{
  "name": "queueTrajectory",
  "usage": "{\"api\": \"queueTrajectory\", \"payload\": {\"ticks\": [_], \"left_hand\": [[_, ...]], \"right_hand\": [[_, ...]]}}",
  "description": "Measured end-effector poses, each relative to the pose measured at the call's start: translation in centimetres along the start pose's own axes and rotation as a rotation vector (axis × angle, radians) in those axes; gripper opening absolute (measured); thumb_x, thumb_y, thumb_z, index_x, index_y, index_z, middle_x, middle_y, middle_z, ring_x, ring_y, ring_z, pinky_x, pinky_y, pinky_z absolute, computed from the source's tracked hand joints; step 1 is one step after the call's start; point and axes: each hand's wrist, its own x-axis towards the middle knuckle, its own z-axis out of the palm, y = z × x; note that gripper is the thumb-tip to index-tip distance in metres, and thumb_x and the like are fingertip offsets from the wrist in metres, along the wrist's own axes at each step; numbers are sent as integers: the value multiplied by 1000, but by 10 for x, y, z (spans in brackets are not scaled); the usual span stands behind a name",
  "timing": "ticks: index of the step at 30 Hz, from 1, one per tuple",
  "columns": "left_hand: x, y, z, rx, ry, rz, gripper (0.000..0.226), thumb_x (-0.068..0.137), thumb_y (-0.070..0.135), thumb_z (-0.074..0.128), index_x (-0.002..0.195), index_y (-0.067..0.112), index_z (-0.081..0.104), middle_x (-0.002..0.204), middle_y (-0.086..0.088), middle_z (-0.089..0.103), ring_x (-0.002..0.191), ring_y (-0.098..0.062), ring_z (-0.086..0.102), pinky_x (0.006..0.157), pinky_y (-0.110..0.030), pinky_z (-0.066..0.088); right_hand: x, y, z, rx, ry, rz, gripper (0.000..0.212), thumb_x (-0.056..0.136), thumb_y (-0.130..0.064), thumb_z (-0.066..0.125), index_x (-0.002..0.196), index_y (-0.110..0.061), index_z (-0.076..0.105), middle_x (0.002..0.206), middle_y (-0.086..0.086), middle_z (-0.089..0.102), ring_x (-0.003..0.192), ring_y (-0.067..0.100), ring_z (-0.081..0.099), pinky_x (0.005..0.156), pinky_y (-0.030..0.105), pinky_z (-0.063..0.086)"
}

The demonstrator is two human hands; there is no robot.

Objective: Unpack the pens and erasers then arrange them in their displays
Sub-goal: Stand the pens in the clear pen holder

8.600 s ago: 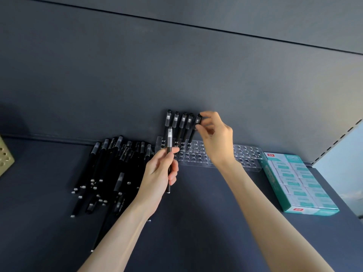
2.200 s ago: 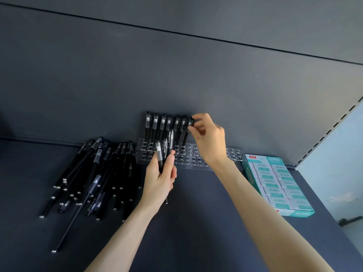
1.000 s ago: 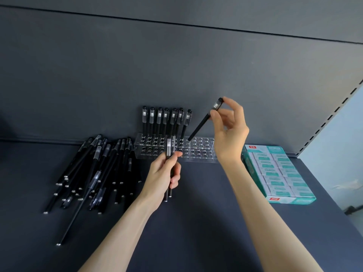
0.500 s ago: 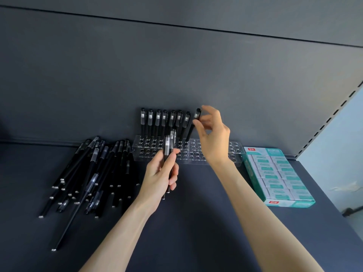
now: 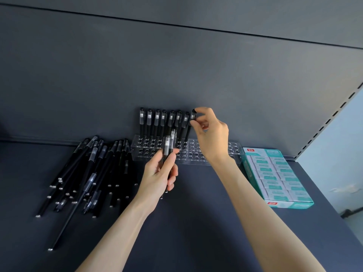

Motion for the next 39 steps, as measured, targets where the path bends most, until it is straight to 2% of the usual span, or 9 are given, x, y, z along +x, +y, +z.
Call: {"api": "queueTrajectory", "payload": {"ticks": [7,11,16,21,24,27,30,34,39], "left_hand": [[0,-1,0,0,1,-12,22,82,44,61,97,30,69,62,2,50,46,-11,34,41,-24,28],[-1,-2,4,17,-32,-26,45,73,49,65,97,10,65,63,1,55,45,-12,37,40,-24,29],[-2,-4,6,48,-83,-36,19,88,32,61,75,19,66,68,-4,61,45,-13,38,39,-24,28],[-3,-3,7,89,-73,-44,31,88,34,60,99,5,65,69,-1,64,45,-14,43,39,-22,33],[-3,-5,6,101,-49,-79,24,94,29,56,98,6,61,71,-1,65,42,-14,41,36,-21,27],[-1,-5,6,96,20,-114,31,94,39,53,97,8,58,70,3,61,42,-10,33,37,-18,19],[2,-3,4,34,66,-94,24,98,32,45,102,16,63,68,5,57,45,-6,32,38,-18,19],[1,-3,4,18,53,-11,23,101,21,41,111,19,61,69,3,56,49,-8,37,42,-22,28],[-1,-2,2,60,22,6,19,99,31,46,108,31,63,63,5,51,45,-6,29,42,-18,21]], "right_hand": [[-10,-2,-6,18,-16,53,26,87,-9,63,113,-13,60,85,-2,65,74,16,59,74,34,51],[-31,-9,-16,349,-66,213,15,85,-19,69,98,-20,63,74,-12,65,68,3,59,68,16,46],[-47,-10,-20,677,-320,335,19,81,-6,70,96,-14,62,70,-3,71,63,12,67,65,20,51],[-45,-6,-26,742,-201,387,21,85,-4,65,98,-20,62,76,-3,72,72,11,68,71,18,50],[-44,-7,-26,719,-156,355,31,85,-2,65,106,-24,60,73,-2,71,71,13,67,72,20,52],[-31,-7,-33,646,78,291,33,84,-3,67,104,-27,60,72,-3,70,70,16,68,72,25,54],[-12,-5,-39,475,244,204,36,85,-9,66,102,-39,57,76,-8,70,77,15,69,78,27,52],[2,0,-30,303,251,60,30,87,-9,63,111,-27,58,78,-11,65,75,5,64,76,11,46],[5,5,-20,178,193,2,30,88,-8,62,117,-14,58,82,-4,64,75,7,62,78,15,49]]}}
